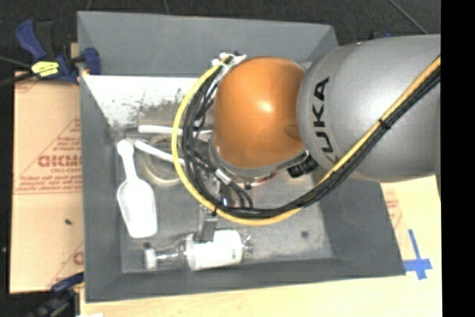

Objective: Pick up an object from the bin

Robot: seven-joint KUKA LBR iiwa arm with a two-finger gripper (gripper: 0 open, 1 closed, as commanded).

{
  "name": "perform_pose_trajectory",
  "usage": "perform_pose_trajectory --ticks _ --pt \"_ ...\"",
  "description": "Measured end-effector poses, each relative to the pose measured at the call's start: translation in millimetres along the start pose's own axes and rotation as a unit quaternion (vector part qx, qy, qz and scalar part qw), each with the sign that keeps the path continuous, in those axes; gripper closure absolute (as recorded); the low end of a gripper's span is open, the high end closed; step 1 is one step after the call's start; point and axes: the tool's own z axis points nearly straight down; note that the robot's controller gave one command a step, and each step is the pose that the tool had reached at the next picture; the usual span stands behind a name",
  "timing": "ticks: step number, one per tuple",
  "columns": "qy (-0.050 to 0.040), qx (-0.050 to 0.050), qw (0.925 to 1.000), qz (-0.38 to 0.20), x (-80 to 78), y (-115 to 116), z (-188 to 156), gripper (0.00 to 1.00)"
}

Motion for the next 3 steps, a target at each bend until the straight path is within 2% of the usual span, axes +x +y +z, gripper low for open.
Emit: perform_pose_trajectory --ticks 1,2,3 --pt "-0.0039 -0.001 1.0000 0.003 -1.5 -1.3 -4.5 0.00" --pt "-0.0043 0.000 0.9940 -0.109 13.0 -60.1 117.1 0.00" --pt "-0.0103 -0.001 0.9882 -0.153 17.9 -68.5 59.0 0.00"
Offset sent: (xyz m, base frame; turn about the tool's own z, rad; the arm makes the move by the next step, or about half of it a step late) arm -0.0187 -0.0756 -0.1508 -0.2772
